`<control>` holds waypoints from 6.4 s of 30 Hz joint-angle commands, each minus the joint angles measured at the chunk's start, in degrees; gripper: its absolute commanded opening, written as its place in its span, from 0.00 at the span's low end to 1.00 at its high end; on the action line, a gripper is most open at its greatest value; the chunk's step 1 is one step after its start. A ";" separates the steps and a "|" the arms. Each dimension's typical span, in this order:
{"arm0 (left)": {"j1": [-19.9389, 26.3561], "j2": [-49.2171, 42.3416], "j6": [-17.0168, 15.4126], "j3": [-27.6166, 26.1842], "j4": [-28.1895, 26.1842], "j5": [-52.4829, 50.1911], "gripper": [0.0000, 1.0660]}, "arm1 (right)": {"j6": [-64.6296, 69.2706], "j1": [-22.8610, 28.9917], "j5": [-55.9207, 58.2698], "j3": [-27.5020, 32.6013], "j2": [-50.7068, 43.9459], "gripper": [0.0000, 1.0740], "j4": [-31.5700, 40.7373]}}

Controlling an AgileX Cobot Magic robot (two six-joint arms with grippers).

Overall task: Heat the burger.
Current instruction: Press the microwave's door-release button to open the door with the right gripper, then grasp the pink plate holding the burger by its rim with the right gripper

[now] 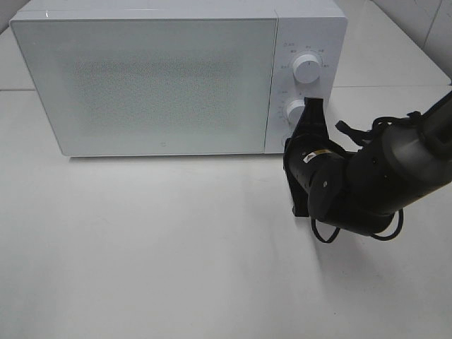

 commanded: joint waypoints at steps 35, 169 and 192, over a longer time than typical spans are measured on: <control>0.17 -1.20 -0.29 0.17 -0.17 -0.11 0.90 | 2.01 -3.27 0.74 -5.04 4.13 0.00 -3.44; 0.17 -1.20 -0.23 0.17 -0.17 -0.11 0.90 | -19.65 -1.78 11.00 -10.71 3.72 0.00 2.29; 0.17 -1.20 -0.23 0.17 -0.17 -0.11 0.90 | -60.73 -1.78 32.95 -6.70 -11.69 0.00 2.58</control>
